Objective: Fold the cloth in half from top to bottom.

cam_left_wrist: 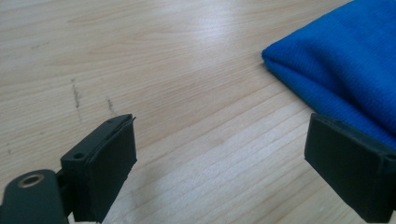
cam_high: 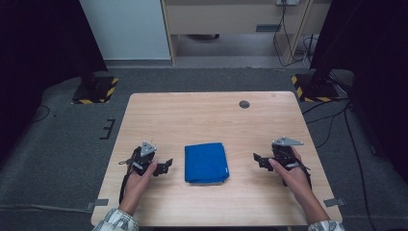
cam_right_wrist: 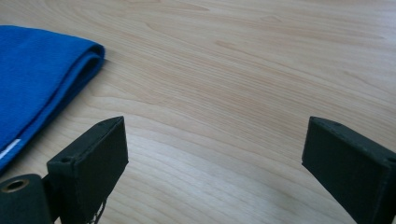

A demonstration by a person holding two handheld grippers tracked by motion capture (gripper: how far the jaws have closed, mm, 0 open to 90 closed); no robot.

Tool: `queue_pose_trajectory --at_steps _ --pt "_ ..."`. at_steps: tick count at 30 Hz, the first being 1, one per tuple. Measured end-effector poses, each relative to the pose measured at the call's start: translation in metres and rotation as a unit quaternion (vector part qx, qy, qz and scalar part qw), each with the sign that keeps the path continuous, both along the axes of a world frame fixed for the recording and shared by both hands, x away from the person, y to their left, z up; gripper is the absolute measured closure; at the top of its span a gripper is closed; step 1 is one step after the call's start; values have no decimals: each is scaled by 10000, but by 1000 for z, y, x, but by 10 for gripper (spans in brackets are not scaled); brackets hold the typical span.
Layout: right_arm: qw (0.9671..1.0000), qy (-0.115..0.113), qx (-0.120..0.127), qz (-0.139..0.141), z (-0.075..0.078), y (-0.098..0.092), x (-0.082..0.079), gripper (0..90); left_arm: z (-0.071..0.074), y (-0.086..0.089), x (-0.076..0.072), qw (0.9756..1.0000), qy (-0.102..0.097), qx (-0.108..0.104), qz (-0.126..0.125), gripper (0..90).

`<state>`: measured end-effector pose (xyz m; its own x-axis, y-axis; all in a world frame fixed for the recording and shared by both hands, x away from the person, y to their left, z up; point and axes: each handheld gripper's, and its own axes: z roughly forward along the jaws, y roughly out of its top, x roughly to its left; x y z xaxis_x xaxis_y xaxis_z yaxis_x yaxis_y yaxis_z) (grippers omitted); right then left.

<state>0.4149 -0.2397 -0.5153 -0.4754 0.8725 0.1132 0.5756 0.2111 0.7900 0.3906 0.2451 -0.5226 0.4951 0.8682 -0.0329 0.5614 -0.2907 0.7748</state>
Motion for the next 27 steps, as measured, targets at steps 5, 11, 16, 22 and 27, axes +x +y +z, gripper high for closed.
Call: queue_pose_trajectory --at_steps 5,11,16,22,27 --pt "9996 84 67 -250 -5 -17 8 78 -6 15 5 9998 68 141 144 86" --pt "9974 171 -145 -680 -14 -30 21 91 -13 27 11 9988 275 200 339 87" --pt "9960 340 -333 -761 -23 -29 23 86 -14 22 12 9983 340 419 216 57" --pt "9948 307 -759 -609 -24 -20 22 73 -14 22 14 9983 360 423 193 37" --pt "9949 306 -769 -583 -24 -17 21 74 -14 21 14 9982 372 430 189 24"
